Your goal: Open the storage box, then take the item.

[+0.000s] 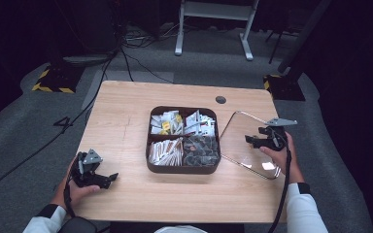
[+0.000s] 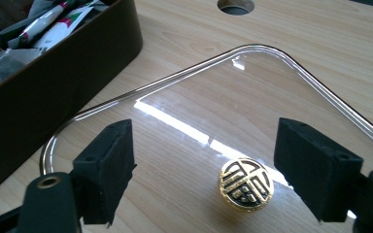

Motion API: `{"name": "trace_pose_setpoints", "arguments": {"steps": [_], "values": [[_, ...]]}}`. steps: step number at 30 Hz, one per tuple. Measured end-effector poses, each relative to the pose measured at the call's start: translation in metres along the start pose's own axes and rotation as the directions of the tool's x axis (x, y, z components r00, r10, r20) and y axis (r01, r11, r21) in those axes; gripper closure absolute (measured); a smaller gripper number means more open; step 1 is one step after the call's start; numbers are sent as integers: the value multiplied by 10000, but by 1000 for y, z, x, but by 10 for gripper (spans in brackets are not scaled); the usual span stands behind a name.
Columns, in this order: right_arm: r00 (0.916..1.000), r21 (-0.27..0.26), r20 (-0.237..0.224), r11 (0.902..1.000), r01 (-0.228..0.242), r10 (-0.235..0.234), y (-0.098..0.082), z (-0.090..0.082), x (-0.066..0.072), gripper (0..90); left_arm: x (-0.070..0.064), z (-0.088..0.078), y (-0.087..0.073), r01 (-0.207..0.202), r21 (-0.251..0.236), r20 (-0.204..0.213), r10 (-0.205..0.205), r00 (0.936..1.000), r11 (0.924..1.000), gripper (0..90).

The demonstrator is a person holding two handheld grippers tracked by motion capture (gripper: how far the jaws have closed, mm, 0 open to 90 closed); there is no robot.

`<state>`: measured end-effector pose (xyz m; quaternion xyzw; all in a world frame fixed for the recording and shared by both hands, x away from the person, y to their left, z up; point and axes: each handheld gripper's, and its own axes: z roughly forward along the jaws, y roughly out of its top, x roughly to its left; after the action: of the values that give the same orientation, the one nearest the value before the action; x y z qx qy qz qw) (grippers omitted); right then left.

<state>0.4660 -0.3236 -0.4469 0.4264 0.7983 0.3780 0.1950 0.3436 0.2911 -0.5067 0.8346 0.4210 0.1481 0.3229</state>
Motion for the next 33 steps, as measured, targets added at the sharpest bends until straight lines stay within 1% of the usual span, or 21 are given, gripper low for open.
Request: {"name": "trace_pose_setpoints", "arguments": {"steps": [1, 6, 9, 10, 13, 14, 15, 17, 18, 20, 21, 22, 24, 26, 28, 29, 30, 31, 33], "values": [[9999, -43, -102, 10000, 71, -71, 2, 0, 4, 235, 0, 0, 0, 8, 1, 3, -8, 10000, 10000, 3], [9996, -87, -155, 9997, 215, -217, 6, 1, 10, 256, 0, 0, 0, -6, 5, 10, 6, 10000, 10000, 4], [9983, -117, -449, 9993, 358, -363, 11, 2, 17, 271, 0, 0, 0, -6, 10, 9, 6, 10000, 10000, 4], [9970, -140, -574, 9986, 515, -522, 14, 3, 21, 267, 0, 0, 0, -7, 10, 8, 7, 10000, 10000, 4], [9961, -288, -683, 9981, 541, -559, 22, 4, 27, 263, 0, 0, 0, -6, 5, 19, 6, 10000, 10000, 4], [9961, -288, -683, 9981, 541, -559, 22, 4, 27, 263, 0, 0, 0, -9, 7, 25, 9, 10000, 10000, 4], [9944, -401, -789, 9969, 675, -705, 29, 4, 32, 263, 0, 0, 0, -13, 5, 21, 13, 10000, 10000, 4], [9938, -477, -776, 9960, 759, -794, 36, 5, 35, 264, 0, 0, 0, -7, 5, 25, 7, 10000, 10000, 4], [9938, -477, -776, 9960, 759, -794, 36, 5, 35, 264, 0, 0, 0, -9, 8, 24, 9, 10000, 10000, 4], [9924, -583, -873, 9949, 822, -871, 42, 7, 39, 266, 0, 0, 0, -10, 7, 23, 10, 10000, 10000, 4], [9913, -627, -915, 9940, 895, -951, 48, 9, 43, 269, 0, 0, 0, -2, 9, 14, 2, 10000, 10000, 4], [9913, -627, -915, 9940, 895, -951, 48, 9, 43, 269, 0, 0, 0, -2, 9, 14, 2, 10000, 10000, 4], [9901, -596, -958, 9934, 976, -1030, 53, 12, 46, 271, 0, 0, 0, -4, 10, 8, 4, 10000, 10000, 4], [9870, -579, -1068, 9917, 1148, -1205, 62, 16, 52, 276, 0, 0, 0, -21, -9, -19, 21, 10000, 10000, 4], [9862, -576, -1122, 9916, 1157, -1216, 66, 18, 54, 279, 0, 0, 0, -13, -15, -19, 13, 10000, 10000, 4], [9826, -588, -1289, 9901, 1272, -1339, 71, 21, 59, 282, 0, 0, -1, 0, -13, -26, 0, 10000, 10000, 4], [9826, -588, -1289, 9901, 1272, -1339, 71, 21, 59, 282, 0, -1, -1, 9, -14, -39, -9, 10000, 10000, 4], [9804, -517, -1360, 9893, 1366, -1424, 77, 24, 64, 285, -1, -1, -1, 18, -15, -44, -18, 10000, 10000, 4], [9791, -506, -1364, 9881, 1453, -1510, 79, 26, 66, 291, -1, 0, -1, 33, -40, -38, -33, 10000, 10000, 4]]}}
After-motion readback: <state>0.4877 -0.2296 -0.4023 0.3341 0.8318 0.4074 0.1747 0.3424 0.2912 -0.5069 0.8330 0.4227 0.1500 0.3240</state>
